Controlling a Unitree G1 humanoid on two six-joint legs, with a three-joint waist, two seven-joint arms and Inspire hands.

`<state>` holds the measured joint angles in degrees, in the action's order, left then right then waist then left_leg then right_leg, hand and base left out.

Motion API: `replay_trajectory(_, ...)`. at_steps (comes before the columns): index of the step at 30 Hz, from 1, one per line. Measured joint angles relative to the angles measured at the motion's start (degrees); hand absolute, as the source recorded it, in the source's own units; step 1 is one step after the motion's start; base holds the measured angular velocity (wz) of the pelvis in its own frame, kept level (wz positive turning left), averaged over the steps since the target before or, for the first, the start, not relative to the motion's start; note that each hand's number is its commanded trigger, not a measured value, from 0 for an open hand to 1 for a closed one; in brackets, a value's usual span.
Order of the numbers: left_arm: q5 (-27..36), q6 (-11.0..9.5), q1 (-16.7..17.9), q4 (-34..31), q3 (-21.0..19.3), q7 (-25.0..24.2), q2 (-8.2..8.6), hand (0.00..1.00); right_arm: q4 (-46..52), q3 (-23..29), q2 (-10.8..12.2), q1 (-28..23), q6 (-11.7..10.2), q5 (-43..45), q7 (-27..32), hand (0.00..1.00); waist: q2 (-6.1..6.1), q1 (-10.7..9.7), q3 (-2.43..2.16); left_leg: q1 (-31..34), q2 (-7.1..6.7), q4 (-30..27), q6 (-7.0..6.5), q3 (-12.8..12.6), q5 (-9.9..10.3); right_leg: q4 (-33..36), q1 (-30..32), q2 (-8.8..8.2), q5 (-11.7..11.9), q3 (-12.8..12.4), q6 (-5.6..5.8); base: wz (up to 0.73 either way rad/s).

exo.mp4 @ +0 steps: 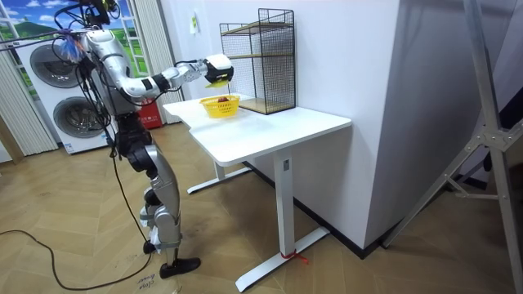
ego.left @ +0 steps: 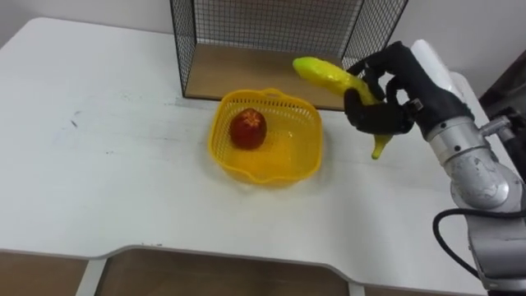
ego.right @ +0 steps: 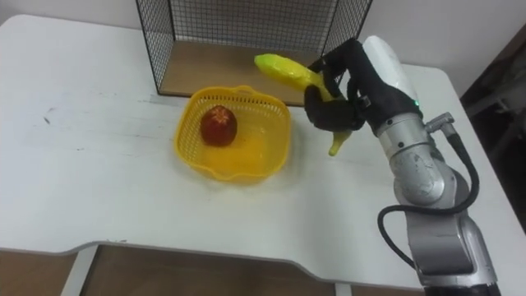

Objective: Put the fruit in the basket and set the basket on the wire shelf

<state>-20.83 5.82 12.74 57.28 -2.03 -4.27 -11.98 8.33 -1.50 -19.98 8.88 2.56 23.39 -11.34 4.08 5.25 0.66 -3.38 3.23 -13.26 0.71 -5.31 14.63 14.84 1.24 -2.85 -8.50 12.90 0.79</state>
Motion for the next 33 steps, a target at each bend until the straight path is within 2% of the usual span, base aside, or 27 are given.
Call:
replay_trajectory(10, -0.02, 0.14, -0.31, 2.42, 1.91, 0.0, 0.29, 0.0, -0.02, -2.28, 1.27, 1.35, 0.02, 0.93, -2.04, 1.0, 0.14, 1.5, -0.06, 1.37, 0.0, -0.32, 0.12, 0.86, -0.1, -0.11, 0.89, 0.01, 0.1, 0.62, -0.16, 0.03)
replay_trajectory(15, -0.13, 0.18, -1.79, 2.41, 2.37, -0.33, 0.25, 0.0, -0.04, -4.12, 2.16, 1.31, 0.07, 2.77, -3.17, 1.0, -0.05, 2.6, 0.02, 1.74, 0.01, -0.61, 0.12, 0.9, -0.1, -0.11, 1.23, 0.0, 0.1, 0.76, -0.16, 0.01)
replay_trajectory(18, -0.13, 0.13, -2.28, 2.17, 2.34, -0.36, 0.23, 0.0, -0.05, -4.21, 3.04, 1.3, 0.08, 4.11, -3.95, 1.0, -0.17, 2.75, 0.11, 1.74, 0.01, -0.51, 0.12, 0.9, -0.1, -0.11, 1.23, -0.01, 0.1, 0.79, -0.16, 0.0)
replay_trajectory(25, -0.11, 0.14, -2.38, 2.02, 2.41, -0.37, 0.24, 0.0, -1.11, -6.39, 3.03, 1.17, 0.74, 4.11, -4.29, 1.0, -0.36, 2.89, 0.24, 1.74, 0.04, -0.25, 0.11, 0.73, -0.1, -0.11, 1.21, 0.0, 0.1, 0.75, -0.16, 0.0)
replay_trajectory(26, -0.1, 0.14, -2.29, 1.79, 2.41, -0.37, 0.3, 0.0, -1.43, -6.43, 3.04, 1.17, 0.79, 4.13, -4.41, 0.95, -0.42, 2.92, 0.28, 1.75, 0.03, -0.26, 0.11, 0.73, -0.1, -0.11, 1.21, -0.01, 0.1, 0.77, -0.16, 0.0)
replay_trajectory(28, -0.11, 0.16, -2.07, 1.54, 2.4, -0.37, 0.31, 0.0, -1.9, -6.43, 3.04, 1.17, 1.02, 4.11, -4.44, 0.0, -0.46, 3.01, 0.28, 1.76, 0.04, -0.29, 0.11, 0.73, -0.1, -0.11, 1.19, -0.01, 0.1, 0.78, -0.16, 0.0)
replay_trajectory(33, -0.11, 1.07, -1.8, 0.44, 2.4, -0.37, 0.47, 0.0, -3.67, -6.44, 3.05, 1.02, 2.33, 4.11, -5.07, 0.0, -0.76, 3.07, 0.15, 1.77, 0.04, -0.34, 0.11, 0.71, -0.1, -0.1, 1.15, -0.02, 0.1, 0.83, -0.16, 0.0)
